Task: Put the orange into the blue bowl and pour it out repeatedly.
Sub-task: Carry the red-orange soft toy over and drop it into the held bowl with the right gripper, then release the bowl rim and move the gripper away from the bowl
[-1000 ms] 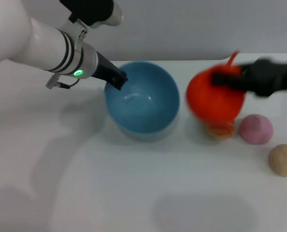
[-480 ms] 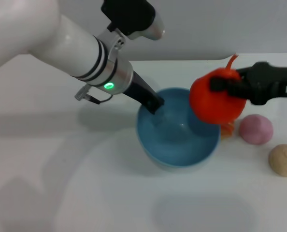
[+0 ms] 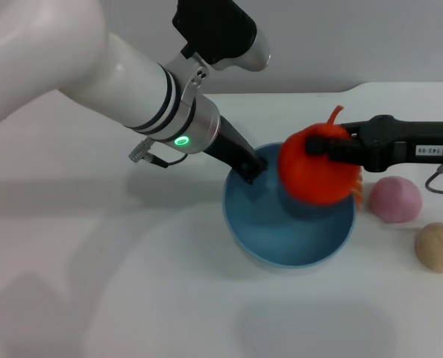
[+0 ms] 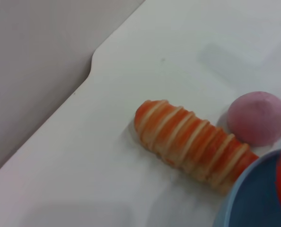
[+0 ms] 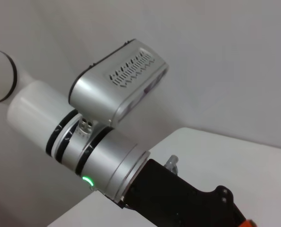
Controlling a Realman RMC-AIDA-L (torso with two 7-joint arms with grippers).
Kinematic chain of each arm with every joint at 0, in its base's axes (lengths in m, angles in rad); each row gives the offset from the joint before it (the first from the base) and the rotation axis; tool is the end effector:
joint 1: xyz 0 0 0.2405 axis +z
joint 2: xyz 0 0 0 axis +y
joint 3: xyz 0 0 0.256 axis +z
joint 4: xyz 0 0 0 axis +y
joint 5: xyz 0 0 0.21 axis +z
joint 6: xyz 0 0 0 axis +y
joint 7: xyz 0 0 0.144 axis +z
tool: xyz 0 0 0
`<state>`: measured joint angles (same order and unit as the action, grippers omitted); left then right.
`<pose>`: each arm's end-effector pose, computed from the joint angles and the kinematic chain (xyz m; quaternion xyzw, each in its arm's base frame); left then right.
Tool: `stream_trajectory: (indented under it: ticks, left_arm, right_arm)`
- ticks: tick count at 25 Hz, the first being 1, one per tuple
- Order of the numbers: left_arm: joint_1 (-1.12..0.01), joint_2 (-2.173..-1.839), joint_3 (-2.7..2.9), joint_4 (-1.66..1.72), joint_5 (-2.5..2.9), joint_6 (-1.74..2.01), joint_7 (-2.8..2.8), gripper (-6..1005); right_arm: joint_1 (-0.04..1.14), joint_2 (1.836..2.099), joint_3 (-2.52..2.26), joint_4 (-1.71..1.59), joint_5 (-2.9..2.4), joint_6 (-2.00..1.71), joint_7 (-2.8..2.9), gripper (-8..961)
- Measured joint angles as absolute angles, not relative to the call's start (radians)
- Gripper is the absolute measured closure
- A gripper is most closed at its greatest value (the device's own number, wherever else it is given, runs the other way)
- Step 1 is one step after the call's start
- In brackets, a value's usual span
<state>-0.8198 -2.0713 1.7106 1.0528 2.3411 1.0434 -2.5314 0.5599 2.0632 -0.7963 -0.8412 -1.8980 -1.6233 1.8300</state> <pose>-0.1064 0.3896 -0.0879 -0.9629 -0.1896 0.0782 0.1753 0.2161 0.3492 0.0276 -0.9117 0.3049 0.2668 0.0690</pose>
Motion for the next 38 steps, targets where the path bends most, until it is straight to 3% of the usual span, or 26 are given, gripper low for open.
stream_trajectory:
  ticks: [1,6,12,38]
  left_arm:
    - [-0.819,-2.071,1.714,1.053,2.340,1.042,-2.531,999]
    - [-0.817,-2.070,1.714,1.053,2.340,1.036,-2.530,999]
    - [-0.816,-2.069,1.714,1.052,2.340,1.029,-2.529,1000]
    - [-0.765,-2.071,1.851,1.013,2.315,0.954,-2.543,1000]
  right_arm:
    - [0.564,2.063,-0.796,-0.833,-1.901,-1.621,1.828,901]
    - [0.569,2.063,-0.796,-0.822,-1.902,-1.619,1.823,688]
    - [0.566,2.062,-0.788,-0.822,-1.902,-1.619,1.823,534]
    - [0.437,2.062,-0.628,-0.783,-1.811,-1.576,1.785,534]
